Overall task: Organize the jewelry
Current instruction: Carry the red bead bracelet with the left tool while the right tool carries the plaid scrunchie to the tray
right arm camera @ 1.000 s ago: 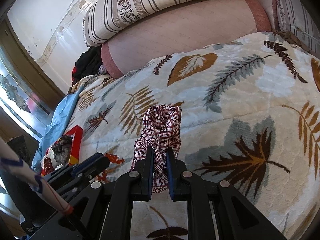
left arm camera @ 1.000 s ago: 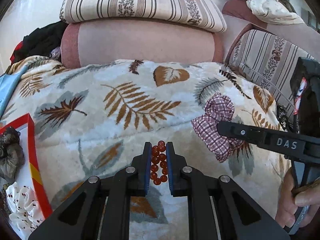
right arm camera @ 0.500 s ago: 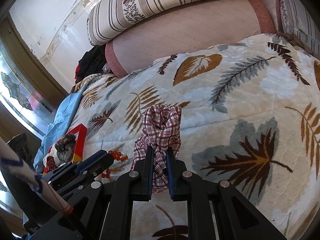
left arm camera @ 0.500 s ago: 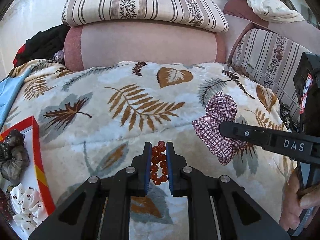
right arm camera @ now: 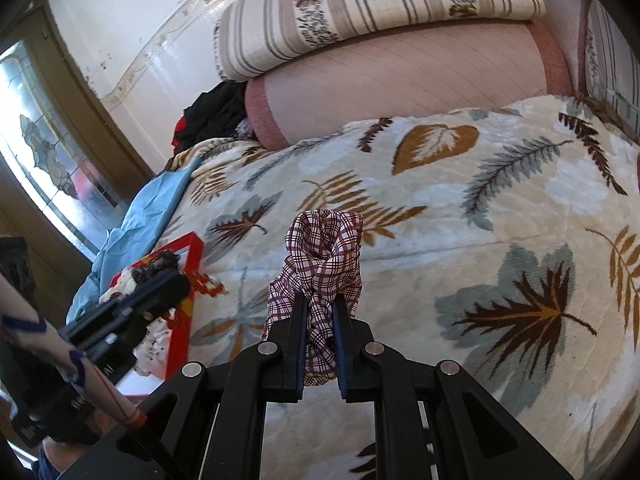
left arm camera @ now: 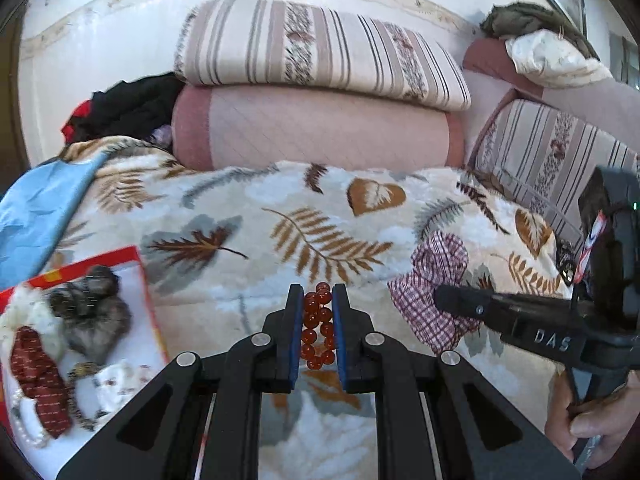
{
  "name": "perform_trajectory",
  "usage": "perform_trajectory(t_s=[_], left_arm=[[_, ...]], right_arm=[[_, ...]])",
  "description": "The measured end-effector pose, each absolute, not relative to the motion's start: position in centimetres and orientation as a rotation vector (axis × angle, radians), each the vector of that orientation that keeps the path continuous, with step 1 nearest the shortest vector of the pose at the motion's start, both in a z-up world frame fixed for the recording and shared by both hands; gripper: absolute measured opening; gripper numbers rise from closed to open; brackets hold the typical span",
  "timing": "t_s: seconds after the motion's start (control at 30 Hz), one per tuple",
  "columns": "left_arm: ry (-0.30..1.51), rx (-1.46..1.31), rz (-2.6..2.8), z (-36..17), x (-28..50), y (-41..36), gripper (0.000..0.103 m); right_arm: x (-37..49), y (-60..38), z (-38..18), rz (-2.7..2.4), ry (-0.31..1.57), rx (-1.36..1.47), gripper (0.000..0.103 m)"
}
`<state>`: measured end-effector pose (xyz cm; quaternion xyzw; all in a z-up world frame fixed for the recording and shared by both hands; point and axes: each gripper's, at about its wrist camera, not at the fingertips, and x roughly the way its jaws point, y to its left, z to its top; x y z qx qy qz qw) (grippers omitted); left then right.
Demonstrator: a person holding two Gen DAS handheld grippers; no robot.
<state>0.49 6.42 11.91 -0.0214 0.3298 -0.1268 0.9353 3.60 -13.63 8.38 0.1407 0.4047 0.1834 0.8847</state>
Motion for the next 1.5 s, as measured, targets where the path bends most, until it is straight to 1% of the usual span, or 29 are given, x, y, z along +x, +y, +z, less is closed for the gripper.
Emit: perform_trajectory(t_s=[0.27, 0.47, 0.7, 0.9, 1.23, 1.5], left_arm=[[0.597, -0.085, -0.185, 15.2, -2.7, 11.4, 0.013], [0.584, -0.123, -0.105, 15.9, -5.1, 16.5, 0.014], [0.603, -0.134, 0.03, 14.4, -7.9, 22.9, 0.014], [0.622, -0.157, 0.128, 12.7, -8.8, 26.7, 0.014], [0.662, -0.112, 0.204, 11.0, -8.7, 28.8, 0.014], [0.683, -0.08, 0.215, 10.2, -8.2, 28.8, 0.014]], right_arm=[[0.7, -9.0, 10.8, 0.439, 0.78, 0.21, 0.013], [-1.1, -3.9, 11.7, 0.519, 0.757, 0.12, 0.013], [-2.4, 1.3, 11.9, 0.602, 0.752, 0.071, 0.013], [-3.5, 5.5, 11.1, 0.663, 0.77, 0.031, 0.013], [-4.5, 10.4, 9.4, 0.735, 0.798, -0.032, 0.013], [-4.0, 11.0, 8.2, 0.722, 0.819, -0.034, 0.013]])
